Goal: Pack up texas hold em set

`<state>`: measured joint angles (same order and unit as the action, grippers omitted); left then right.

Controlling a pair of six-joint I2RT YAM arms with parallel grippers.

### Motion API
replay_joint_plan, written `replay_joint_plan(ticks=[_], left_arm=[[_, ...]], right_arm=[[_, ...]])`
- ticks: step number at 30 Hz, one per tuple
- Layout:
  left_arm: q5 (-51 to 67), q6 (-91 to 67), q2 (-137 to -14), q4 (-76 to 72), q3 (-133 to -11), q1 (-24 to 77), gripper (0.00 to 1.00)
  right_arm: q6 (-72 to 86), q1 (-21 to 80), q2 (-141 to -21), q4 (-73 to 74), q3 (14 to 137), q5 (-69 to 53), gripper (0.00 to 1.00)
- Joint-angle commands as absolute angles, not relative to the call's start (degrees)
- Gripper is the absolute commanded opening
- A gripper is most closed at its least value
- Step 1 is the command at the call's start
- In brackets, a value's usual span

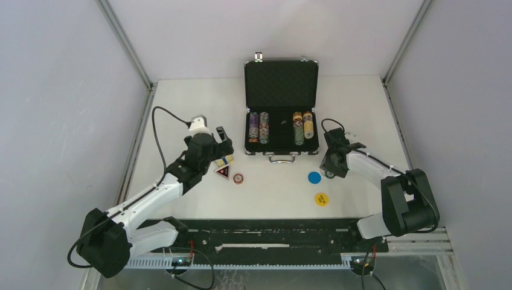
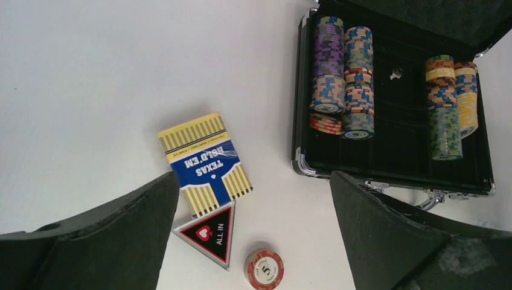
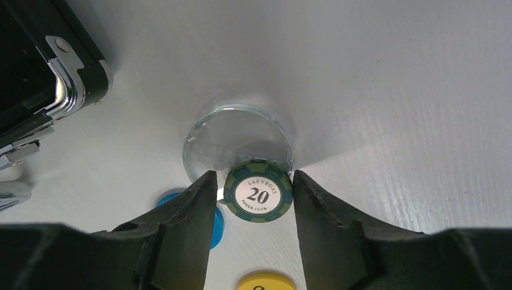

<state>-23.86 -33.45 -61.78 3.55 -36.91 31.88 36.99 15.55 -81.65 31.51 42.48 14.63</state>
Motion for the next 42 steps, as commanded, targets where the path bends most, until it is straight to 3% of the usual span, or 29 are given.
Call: replay_joint_plan(ticks=[1,24,42], left_arm=[[-23.12,-32.60,-61.45,1.24,-36.82,32.08,1.00],[-22.58,-32.67,-61.18,1.23,-36.74,32.08,1.00],[-22.69,-32.51,-61.39,1.42,-36.83,32.10,1.00]], right_arm=[[37.35,15.38,-81.45,31.98,42.57,15.99,0.56],[37.48,15.83,-77.07,32.85,42.84,15.94,0.47],[35.82,15.32,-81.34,31.53,46.32,15.87,0.42]])
